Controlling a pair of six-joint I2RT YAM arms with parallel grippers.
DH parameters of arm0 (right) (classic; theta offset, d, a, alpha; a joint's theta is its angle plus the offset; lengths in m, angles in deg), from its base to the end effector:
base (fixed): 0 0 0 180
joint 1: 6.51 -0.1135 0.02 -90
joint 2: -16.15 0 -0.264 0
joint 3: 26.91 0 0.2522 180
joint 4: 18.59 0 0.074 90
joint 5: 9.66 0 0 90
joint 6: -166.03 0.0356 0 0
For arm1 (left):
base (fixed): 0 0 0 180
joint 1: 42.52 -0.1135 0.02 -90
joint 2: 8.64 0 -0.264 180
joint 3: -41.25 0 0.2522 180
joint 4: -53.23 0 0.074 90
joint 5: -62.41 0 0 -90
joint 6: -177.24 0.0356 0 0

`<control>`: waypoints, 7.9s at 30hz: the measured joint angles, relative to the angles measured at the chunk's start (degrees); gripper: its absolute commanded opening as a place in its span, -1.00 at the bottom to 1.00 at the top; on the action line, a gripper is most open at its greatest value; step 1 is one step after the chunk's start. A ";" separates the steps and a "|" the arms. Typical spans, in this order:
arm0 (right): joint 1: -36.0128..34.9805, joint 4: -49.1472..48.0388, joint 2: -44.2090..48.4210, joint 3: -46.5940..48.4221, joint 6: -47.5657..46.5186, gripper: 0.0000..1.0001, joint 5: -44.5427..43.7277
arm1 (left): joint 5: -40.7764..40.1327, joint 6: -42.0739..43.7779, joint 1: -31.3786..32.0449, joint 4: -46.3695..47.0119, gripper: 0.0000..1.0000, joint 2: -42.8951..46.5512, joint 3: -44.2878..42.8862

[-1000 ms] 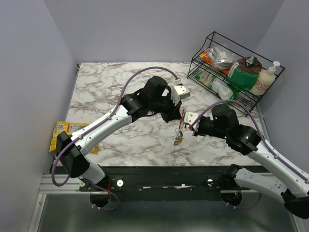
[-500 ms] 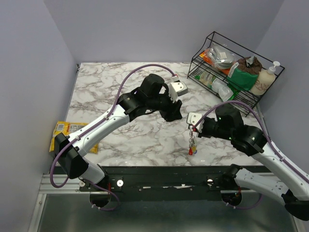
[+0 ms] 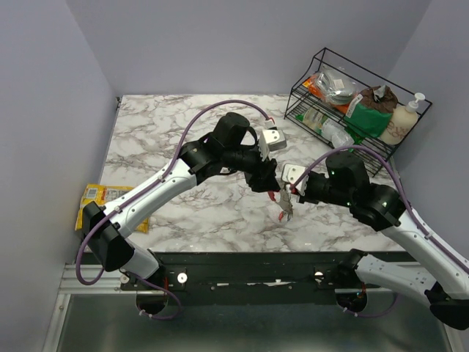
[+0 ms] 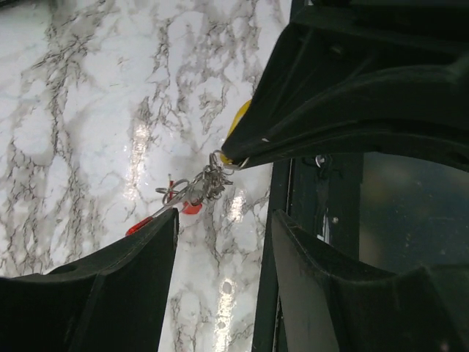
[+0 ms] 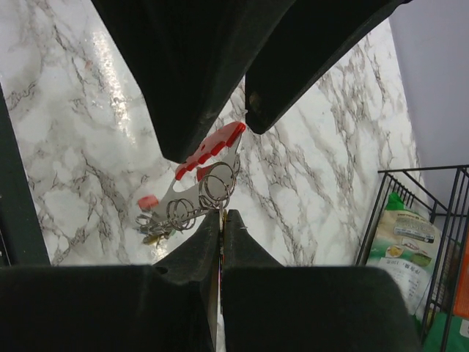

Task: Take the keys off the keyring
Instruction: Remove the key from the keyring.

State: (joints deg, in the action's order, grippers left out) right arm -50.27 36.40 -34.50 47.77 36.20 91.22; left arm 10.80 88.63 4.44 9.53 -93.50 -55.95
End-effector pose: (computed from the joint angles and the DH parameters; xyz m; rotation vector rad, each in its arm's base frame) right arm 0.1227 0.1268 0.3643 -1.4886 1.4948 0.2414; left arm 0.2089 -0.2561 0.3773 1.2753 1.8053 -1.1681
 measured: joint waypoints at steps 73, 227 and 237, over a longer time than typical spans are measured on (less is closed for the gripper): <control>9.25 5.86 -1.53 9.20 7.02 -0.99 25.27 | 12.24 3.48 1.51 -2.73 0.20 0.98 0.00; 13.70 2.03 -0.24 6.27 12.39 -0.99 29.16 | 4.46 1.60 4.17 -1.07 -1.00 -0.76 -1.11; 13.88 1.86 0.59 5.42 11.80 -0.99 28.20 | 4.42 2.03 4.17 -1.64 -1.00 -0.74 -1.11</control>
State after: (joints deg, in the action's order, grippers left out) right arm -36.39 38.26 -33.91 53.19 48.00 119.41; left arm 15.21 90.66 8.62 7.89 -94.24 -57.06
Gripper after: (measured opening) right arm 0.097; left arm 0.012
